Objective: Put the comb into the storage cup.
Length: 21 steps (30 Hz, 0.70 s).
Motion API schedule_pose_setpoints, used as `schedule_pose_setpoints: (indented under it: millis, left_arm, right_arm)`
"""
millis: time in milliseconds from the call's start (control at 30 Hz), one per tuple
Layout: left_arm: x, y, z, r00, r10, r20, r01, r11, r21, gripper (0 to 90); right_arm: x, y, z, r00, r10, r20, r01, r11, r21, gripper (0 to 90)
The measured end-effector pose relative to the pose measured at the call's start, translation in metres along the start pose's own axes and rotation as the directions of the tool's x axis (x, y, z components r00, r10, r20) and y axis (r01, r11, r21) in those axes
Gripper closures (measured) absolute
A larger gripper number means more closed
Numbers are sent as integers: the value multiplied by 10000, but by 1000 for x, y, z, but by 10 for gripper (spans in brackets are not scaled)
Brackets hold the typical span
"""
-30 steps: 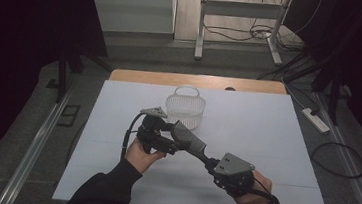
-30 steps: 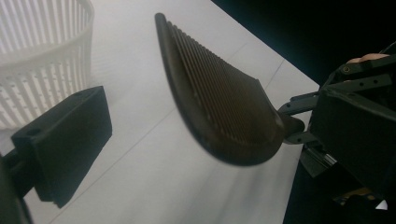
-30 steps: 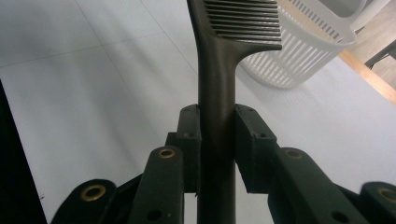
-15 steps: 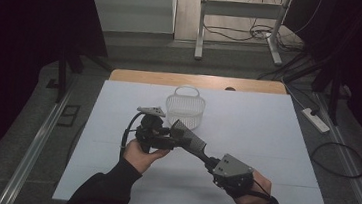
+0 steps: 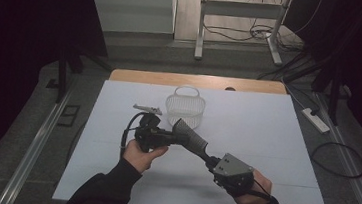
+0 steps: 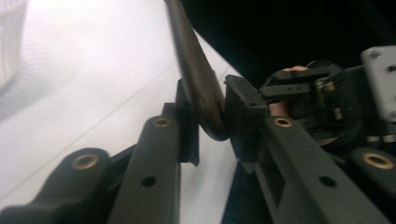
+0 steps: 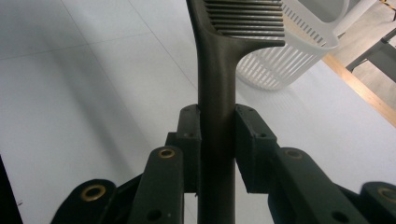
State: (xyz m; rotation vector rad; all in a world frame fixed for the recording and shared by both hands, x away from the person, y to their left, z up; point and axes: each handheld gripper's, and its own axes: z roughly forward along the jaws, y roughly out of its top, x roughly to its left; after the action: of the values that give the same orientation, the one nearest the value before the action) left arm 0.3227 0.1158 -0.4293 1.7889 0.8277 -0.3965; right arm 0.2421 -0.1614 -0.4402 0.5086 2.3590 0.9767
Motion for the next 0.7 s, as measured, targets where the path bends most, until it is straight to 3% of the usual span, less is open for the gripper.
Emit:
schedule_pose_setpoints:
  millis: [100, 200, 467, 700]
  left_arm:
    - [4, -2, 1, 9959, -552, 723, 563, 9983, -145, 810]
    - [6, -2, 2, 9935, -696, 905, 710, 9974, -124, 827]
    - [4, -2, 0, 9944, -627, 854, 648, 9977, -211, 833]
    - [-1, 1, -4, 9983, -260, 519, 275, 9992, -291, 832]
  right_arm:
    - [0, -1, 2, 10000, -76, 29, 76, 10000, 64, 723]
    - [1, -1, 4, 9998, -125, 127, 124, 9999, 100, 722]
    - [-1, -2, 7, 10000, 39, -34, -39, 10000, 16, 709]
    - [-3, -3, 6, 9991, 227, -349, -232, 9996, -143, 611]
